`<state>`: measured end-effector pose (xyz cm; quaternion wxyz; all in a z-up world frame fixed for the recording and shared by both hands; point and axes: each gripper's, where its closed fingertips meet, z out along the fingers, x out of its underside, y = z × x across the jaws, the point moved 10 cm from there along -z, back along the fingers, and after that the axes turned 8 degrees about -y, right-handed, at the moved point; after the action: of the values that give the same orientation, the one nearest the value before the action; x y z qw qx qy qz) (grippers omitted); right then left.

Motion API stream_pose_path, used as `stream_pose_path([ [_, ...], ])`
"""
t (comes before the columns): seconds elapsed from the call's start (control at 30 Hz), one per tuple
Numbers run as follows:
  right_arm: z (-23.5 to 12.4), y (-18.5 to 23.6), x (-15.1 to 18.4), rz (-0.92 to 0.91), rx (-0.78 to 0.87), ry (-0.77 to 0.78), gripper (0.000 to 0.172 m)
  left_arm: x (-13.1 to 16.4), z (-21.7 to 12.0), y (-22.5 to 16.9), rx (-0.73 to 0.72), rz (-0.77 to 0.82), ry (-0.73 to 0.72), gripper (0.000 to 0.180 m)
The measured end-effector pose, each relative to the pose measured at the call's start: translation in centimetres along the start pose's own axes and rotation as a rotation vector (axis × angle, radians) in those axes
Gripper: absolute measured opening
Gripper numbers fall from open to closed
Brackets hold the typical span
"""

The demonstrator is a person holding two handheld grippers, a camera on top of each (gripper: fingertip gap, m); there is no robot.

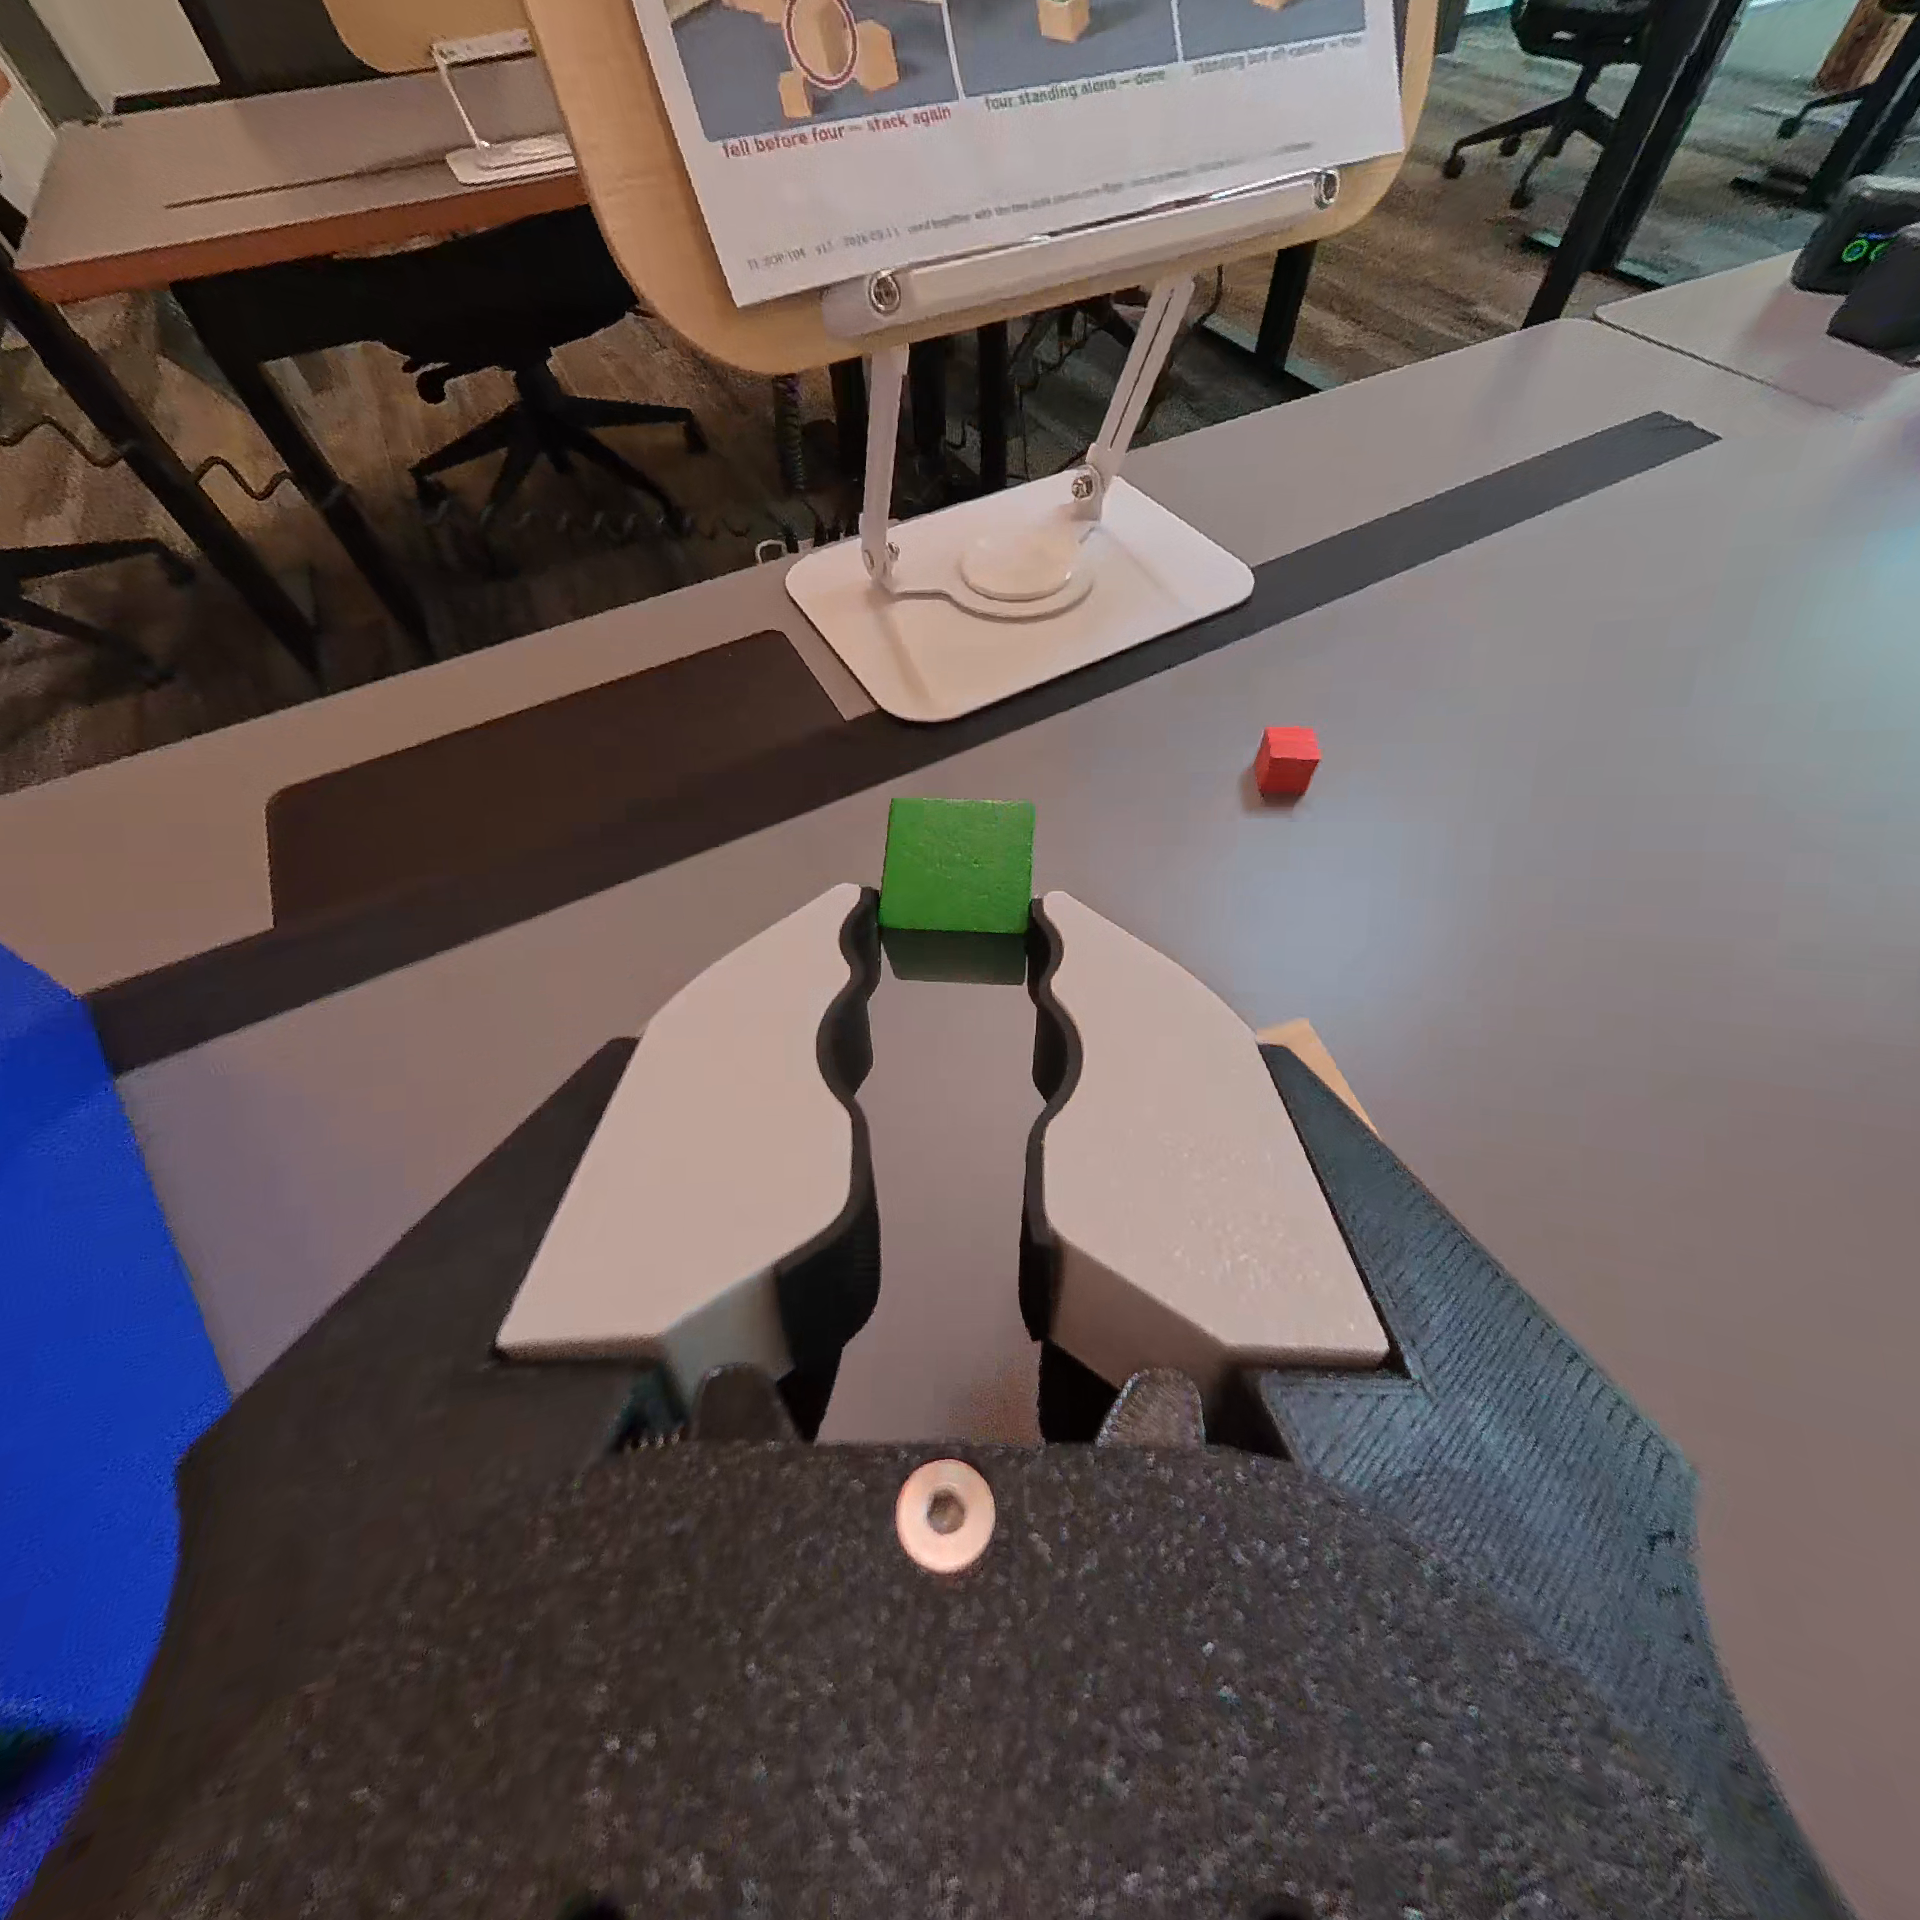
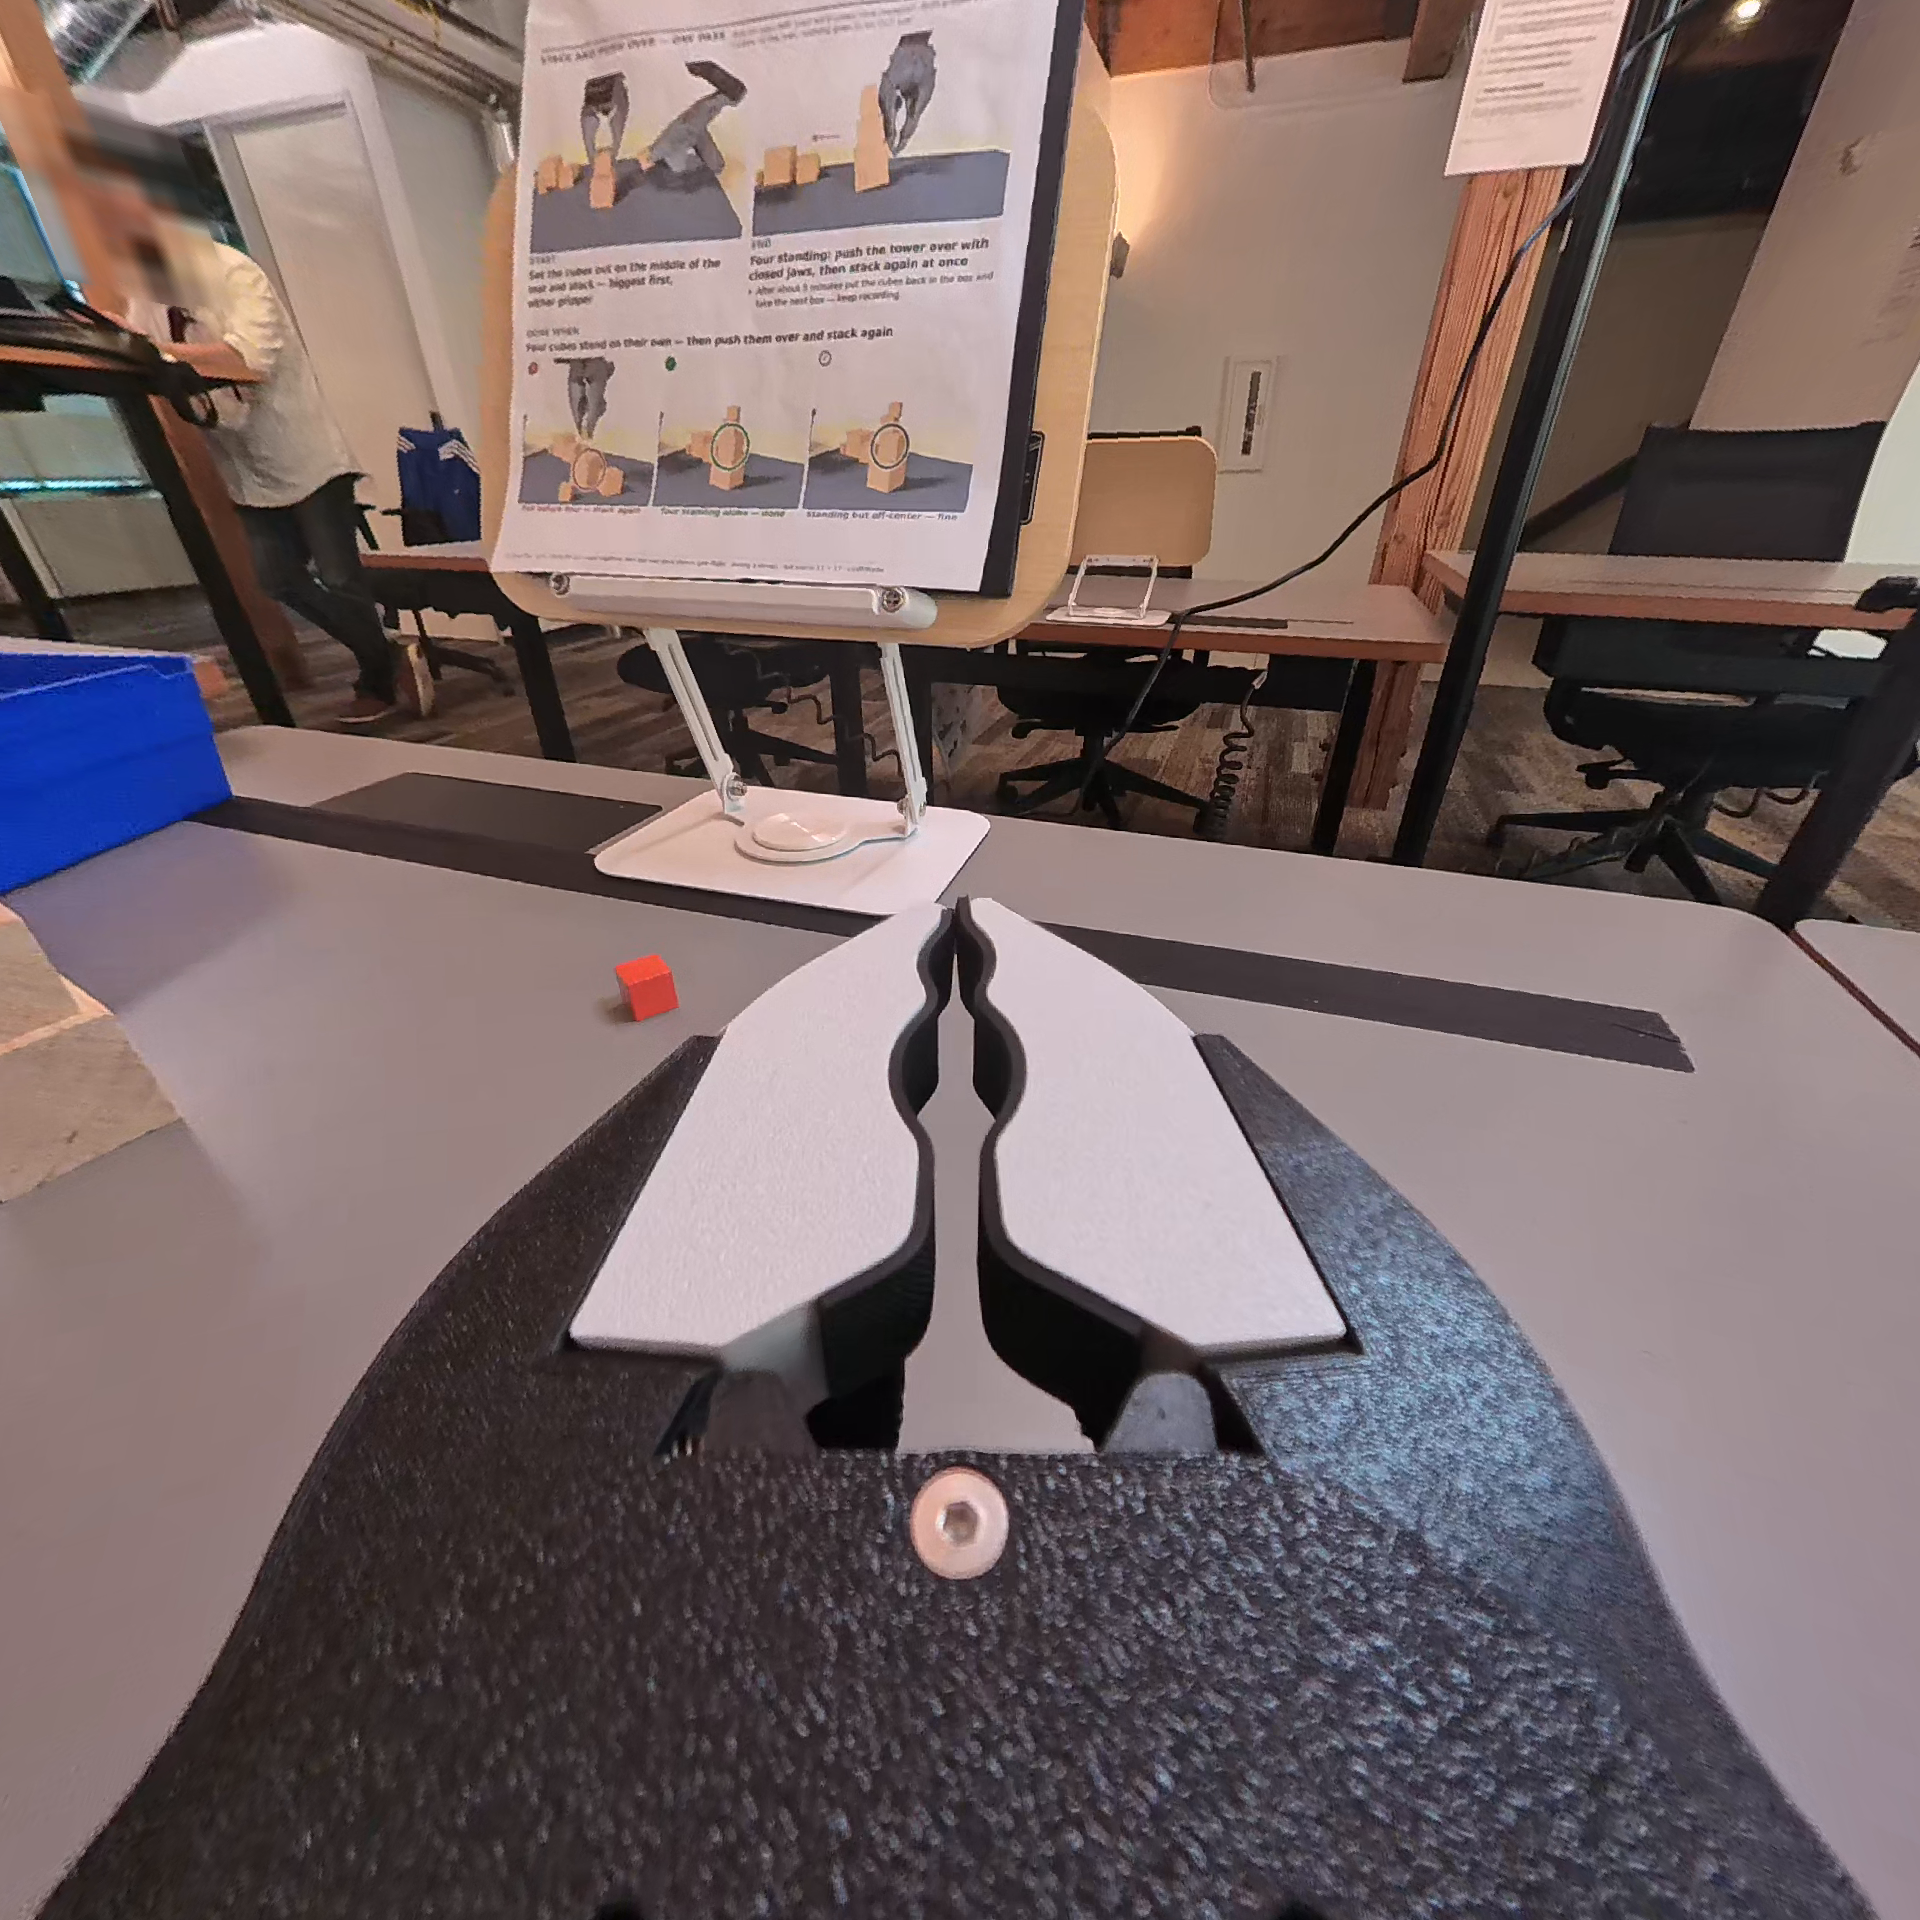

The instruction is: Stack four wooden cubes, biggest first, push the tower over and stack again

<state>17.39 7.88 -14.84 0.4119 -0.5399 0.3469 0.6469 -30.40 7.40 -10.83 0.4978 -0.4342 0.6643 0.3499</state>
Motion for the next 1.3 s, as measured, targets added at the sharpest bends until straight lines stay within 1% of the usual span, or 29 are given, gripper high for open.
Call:
stream_pose_path([
  [0.13, 0.0, 0.3, -0.1, 0.005, -0.012, -0.001, 0.000, 1.5, -2.3, -1.9, -0.018, -0.033, 0.015, 0.027],
  [0.27, 0.0, 0.4, -0.3, 0.004, -0.024, -0.004, 0.000, 2.1, -3.4, -3.6, -0.024, -0.041, 0.020, 0.027],
  [0.4, -0.2, 0.4, -0.7, 0.017, -0.034, -0.018, 0.000, 2.2, -3.4, -5.4, -0.009, -0.064, 0.040, 0.027],
  [0.57, -0.1, 0.6, -0.6, 0.026, -0.051, -0.004, 0.000, 2.4, -2.7, -6.8, -0.020, 0.005, 0.083, 0.027],
  [0.6, 0.0, 0.6, -0.5, 0.028, -0.054, -0.001, 0.000, 2.5, -2.4, -6.9, 0.000, 0.021, 0.094, 0.027],
  [0.7, 0.0, 0.6, -0.4, 0.036, -0.060, 0.005, 0.000, 2.2, -1.6, -6.3, 0.111, 0.136, 0.088, 0.027],
  [0.8, 0.1, 0.6, -0.3, 0.038, -0.064, 0.012, 0.000, 1.3, -1.0, -4.8, 0.283, 0.252, 0.064, 0.027],
  [0.87, 0.1, 0.6, -0.3, 0.037, -0.070, 0.011, 0.000, 0.9, -0.6, -3.9, 0.485, 0.275, 0.098, 0.027],
  [0.93, 0.1, 0.7, -0.2, 0.034, -0.078, 0.011, 0.000, 0.9, -0.1, -2.6, 0.653, 0.305, 0.076, 0.027],
  [1.03, 0.1, 0.8, -0.1, 0.032, -0.088, 0.017, 0.000, 1.0, 1.2, -0.7, 0.835, 0.253, 0.052, 0.027],
  [1.17, 0.2, 0.9, 0.2, 0.020, -0.096, 0.023, 0.000, 1.3, 2.7, 0.4, 0.985, 0.247, 0.100, 0.027],
  [1.3, 0.2, 1.0, 0.4, 0.012, -0.106, 0.026, 0.000, 1.4, 3.7, -0.1, 1.037, 0.334, 0.140, 0.027],
])
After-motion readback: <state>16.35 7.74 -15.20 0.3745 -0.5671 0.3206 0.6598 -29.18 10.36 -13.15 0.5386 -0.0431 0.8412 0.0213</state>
